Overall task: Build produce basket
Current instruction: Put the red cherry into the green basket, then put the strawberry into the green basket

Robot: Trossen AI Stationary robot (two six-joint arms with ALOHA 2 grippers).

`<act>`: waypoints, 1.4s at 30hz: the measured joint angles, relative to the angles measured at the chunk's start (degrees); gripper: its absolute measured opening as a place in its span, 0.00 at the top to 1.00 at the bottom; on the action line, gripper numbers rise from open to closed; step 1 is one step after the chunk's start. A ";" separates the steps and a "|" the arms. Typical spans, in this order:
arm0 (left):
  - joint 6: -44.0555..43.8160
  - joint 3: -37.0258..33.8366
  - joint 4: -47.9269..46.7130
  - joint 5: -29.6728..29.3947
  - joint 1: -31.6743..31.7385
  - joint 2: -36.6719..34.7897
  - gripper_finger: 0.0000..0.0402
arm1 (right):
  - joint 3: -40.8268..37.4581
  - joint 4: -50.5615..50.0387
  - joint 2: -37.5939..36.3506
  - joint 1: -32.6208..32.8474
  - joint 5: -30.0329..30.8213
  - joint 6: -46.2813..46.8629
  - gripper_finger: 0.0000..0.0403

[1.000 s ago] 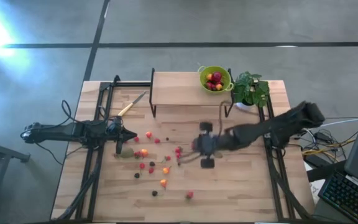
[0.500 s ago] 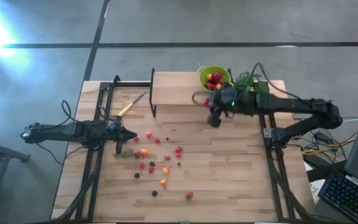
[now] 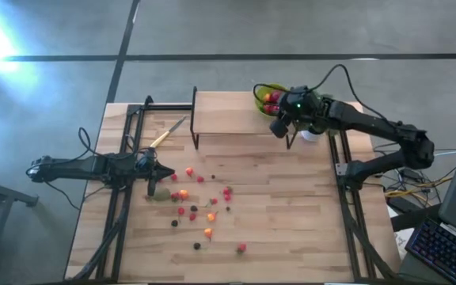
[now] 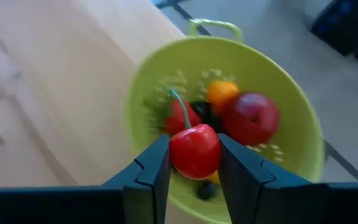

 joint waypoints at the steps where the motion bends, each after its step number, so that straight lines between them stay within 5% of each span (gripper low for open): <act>1: 0.01 0.00 0.00 0.01 0.00 0.00 0.95 | 0.00 -0.29 0.00 -0.71 0.02 0.18 0.74; 13: 0.01 0.00 0.00 0.00 0.02 0.00 0.95 | 0.00 -1.46 -0.02 -5.82 0.13 2.37 0.72; 31: 0.01 0.00 0.00 0.00 0.02 0.00 0.95 | 0.57 -1.44 -0.11 -5.60 -1.49 2.07 0.51; 42: 0.01 0.00 0.00 0.00 0.02 0.00 0.95 | 3.15 -0.92 -0.17 5.98 -4.88 -0.67 0.64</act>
